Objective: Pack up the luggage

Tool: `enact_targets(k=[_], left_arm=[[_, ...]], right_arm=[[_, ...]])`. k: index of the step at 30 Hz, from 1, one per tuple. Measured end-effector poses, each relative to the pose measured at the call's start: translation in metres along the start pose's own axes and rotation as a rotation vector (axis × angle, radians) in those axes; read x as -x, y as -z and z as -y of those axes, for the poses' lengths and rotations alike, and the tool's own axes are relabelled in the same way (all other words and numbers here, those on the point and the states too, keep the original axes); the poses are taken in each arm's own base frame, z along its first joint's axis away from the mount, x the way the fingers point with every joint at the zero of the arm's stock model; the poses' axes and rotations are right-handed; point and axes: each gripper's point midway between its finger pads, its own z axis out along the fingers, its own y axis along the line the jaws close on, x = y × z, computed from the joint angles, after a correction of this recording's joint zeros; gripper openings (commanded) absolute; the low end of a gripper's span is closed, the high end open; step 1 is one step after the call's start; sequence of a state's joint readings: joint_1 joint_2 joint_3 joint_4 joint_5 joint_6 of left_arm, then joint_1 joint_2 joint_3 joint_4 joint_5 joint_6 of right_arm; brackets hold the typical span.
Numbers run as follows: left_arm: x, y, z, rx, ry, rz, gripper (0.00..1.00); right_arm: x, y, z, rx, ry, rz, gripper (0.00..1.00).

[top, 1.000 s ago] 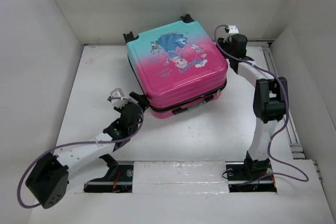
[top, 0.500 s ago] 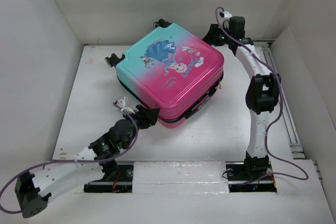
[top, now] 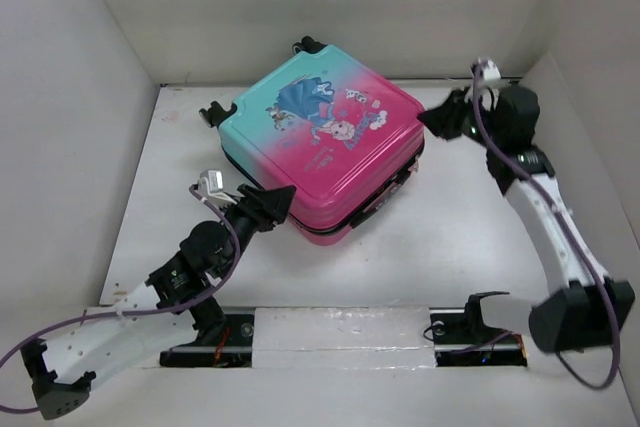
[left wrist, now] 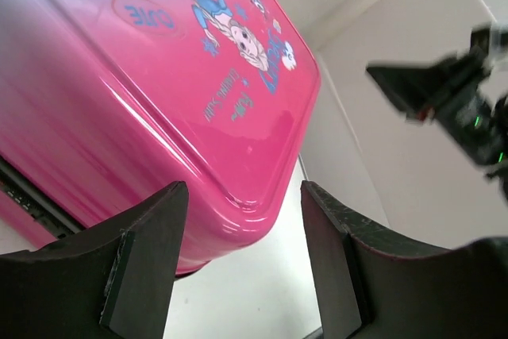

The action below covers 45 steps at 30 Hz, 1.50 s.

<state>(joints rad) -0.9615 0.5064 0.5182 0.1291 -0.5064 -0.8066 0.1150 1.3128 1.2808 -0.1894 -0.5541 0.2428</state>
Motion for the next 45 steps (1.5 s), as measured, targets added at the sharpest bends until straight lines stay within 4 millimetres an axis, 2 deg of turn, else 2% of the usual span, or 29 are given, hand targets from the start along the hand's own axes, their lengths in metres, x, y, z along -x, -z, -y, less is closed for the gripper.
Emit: enact_targets(k=[2,3,6,7,9,11,13,16,20,23,25,28,33,35,39,45], left_arm=[[-0.002,0.0,0.0,-0.002,0.006,-0.011,0.54],[-0.004,0.001,0.0,-0.002,0.009,-0.017,0.54],[-0.008,0.004,-0.003,0.005,0.028,-0.039,0.54],[-0.01,0.005,-0.007,0.012,0.033,-0.045,0.54],[-0.019,0.009,-0.019,0.033,0.037,-0.062,0.54],[-0.029,0.013,-0.034,0.062,0.032,-0.083,0.53],[-0.037,0.017,-0.048,0.088,0.023,-0.103,0.53],[-0.042,0.022,-0.057,0.108,0.017,-0.121,0.53],[-0.039,0.026,-0.057,0.101,0.027,-0.113,0.52],[-0.039,0.027,-0.059,0.097,0.032,-0.108,0.52],[-0.043,0.027,-0.061,0.097,0.03,-0.114,0.52],[-0.047,0.026,-0.064,0.105,0.022,-0.123,0.52],[-0.054,0.02,-0.068,0.125,-0.001,-0.139,0.52],[-0.056,0.018,-0.069,0.132,-0.006,-0.143,0.51],[-0.063,0.014,-0.075,0.157,-0.024,-0.152,0.49],[-0.089,0.009,-0.104,0.251,-0.092,-0.218,0.48]], right_arm=[[-0.032,0.028,0.004,-0.043,0.0,0.034,0.12],[-0.054,0.037,0.007,-0.062,-0.01,0.029,0.12],[-0.123,0.055,0.023,-0.135,-0.062,-0.042,0.09],[-0.139,0.06,0.029,-0.169,-0.078,-0.064,0.09],[-0.155,0.07,0.036,-0.226,-0.091,-0.069,0.09],[-0.15,0.08,0.039,-0.273,-0.085,-0.026,0.05],[-0.136,0.086,0.04,-0.303,-0.083,0.033,0.04],[-0.133,0.091,0.045,-0.337,-0.093,0.086,0.02],[-0.165,0.094,0.06,-0.391,-0.13,0.066,0.09],[-0.188,0.096,0.069,-0.42,-0.144,0.042,0.2],[-0.195,0.095,0.073,-0.419,-0.147,0.038,0.27],[-0.196,0.084,0.079,-0.388,-0.142,0.031,0.33],[-0.213,0.049,0.083,-0.272,-0.15,-0.085,0.34],[-0.214,0.035,0.084,-0.227,-0.149,-0.116,0.36],[-0.197,0.014,0.087,-0.175,-0.116,-0.111,0.42],[-0.159,-0.012,0.099,-0.126,-0.041,-0.086,0.43]])
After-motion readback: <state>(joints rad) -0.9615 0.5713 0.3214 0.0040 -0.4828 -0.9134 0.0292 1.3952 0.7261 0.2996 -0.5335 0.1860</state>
